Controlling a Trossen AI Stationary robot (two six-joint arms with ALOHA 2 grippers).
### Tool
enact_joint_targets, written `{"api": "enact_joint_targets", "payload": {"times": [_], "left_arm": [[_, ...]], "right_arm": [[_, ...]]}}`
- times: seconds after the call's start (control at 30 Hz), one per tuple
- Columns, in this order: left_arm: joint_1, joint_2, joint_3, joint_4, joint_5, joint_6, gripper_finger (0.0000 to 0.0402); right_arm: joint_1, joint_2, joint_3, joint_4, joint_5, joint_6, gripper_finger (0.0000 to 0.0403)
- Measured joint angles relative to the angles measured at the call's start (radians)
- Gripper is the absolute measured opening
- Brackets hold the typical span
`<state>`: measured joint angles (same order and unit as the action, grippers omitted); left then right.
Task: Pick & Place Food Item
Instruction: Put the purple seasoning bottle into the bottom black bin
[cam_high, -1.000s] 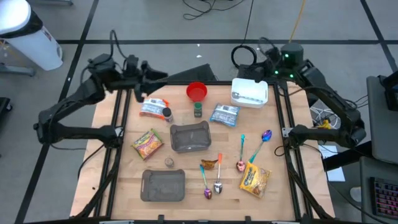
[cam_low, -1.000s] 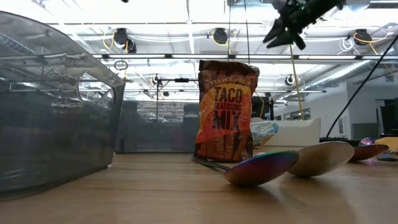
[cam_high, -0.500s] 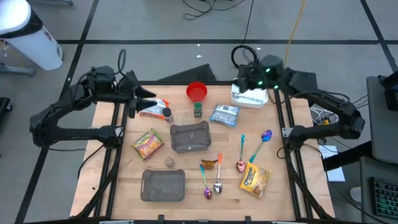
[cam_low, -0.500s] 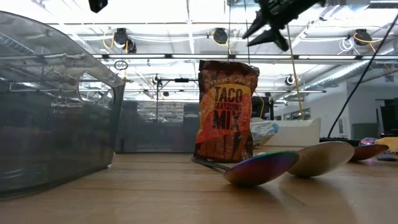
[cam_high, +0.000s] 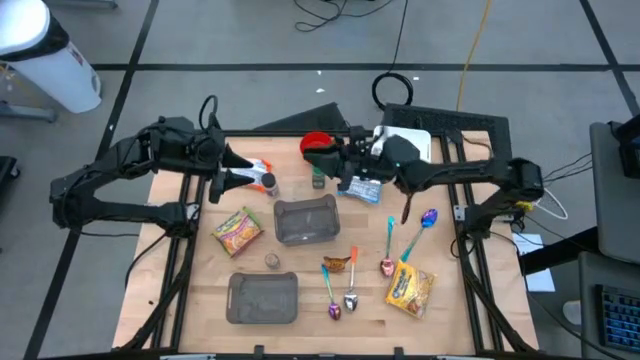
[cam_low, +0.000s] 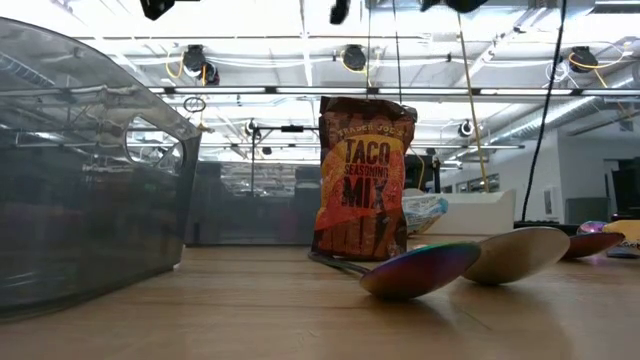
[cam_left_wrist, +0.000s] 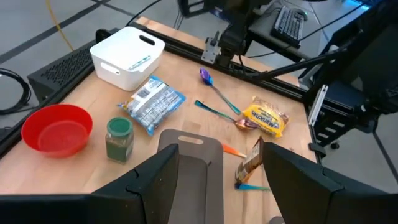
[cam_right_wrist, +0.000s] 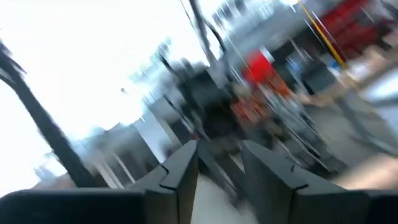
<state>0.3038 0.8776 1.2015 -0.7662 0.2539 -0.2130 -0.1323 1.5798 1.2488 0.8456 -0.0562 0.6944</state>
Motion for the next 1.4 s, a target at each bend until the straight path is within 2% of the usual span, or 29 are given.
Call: {"api": "enact_joint_targets", "payload": {"times": [0.13, 0.27, 0.47, 0.63, 0.73, 0.8, 0.87, 0.97, 1.07, 1.2, 1.3, 1.4], "left_arm": [[-0.001, 0.000, 0.000, -0.017, 0.000, 0.002, 0.0241], [-0.001, 0.000, 0.000, -0.039, -0.002, 0.010, 0.0241], [-0.001, 0.001, 0.000, -0.051, -0.046, -0.009, 0.0241], [-0.001, 0.035, 0.000, 0.003, -0.096, -0.018, 0.0241], [-0.001, 0.066, 0.000, 0.012, -0.094, -0.029, 0.0241], [-0.001, 0.078, 0.000, -0.029, -0.073, -0.024, 0.0241], [-0.007, 0.085, 0.000, -0.101, -0.070, -0.011, 0.0241], [-0.019, 0.086, 0.000, -0.270, -0.127, -0.005, 0.0241], [-0.034, 0.083, 0.000, -0.441, -0.199, -0.045, 0.0241], [-0.069, 0.082, 0.000, -0.606, -0.225, -0.159, 0.0241], [-0.115, 0.076, -0.009, -0.614, -0.241, -0.227, 0.0241], [-0.162, 0.056, -0.063, -0.542, -0.260, -0.268, 0.0241]], "right_arm": [[0.005, 0.036, 0.000, 0.180, 0.006, 0.095, 0.0179], [0.011, 0.037, 0.000, 0.193, 0.004, 0.158, 0.0248], [0.042, 0.038, 0.000, 0.188, 0.006, 0.105, 0.0323], [0.067, 0.039, 0.000, 0.124, 0.099, 0.070, 0.0342], [0.071, 0.038, 0.000, 0.106, 0.147, 0.119, 0.0342], [0.060, 0.039, 0.000, 0.109, 0.093, 0.135, 0.0339], [0.048, 0.037, 0.000, 0.131, -0.005, 0.121, 0.0336], [0.037, -0.006, 0.000, 0.116, -0.087, 0.093, 0.0331], [0.035, -0.075, 0.001, 0.007, -0.102, -0.014, 0.0328], [0.036, -0.190, 0.001, -0.270, -0.073, -0.198, 0.0325], [0.048, -0.283, 0.001, -0.511, -0.003, -0.308, 0.0325], [0.069, -0.343, 0.001, -0.689, 0.091, -0.372, 0.0325]]}}
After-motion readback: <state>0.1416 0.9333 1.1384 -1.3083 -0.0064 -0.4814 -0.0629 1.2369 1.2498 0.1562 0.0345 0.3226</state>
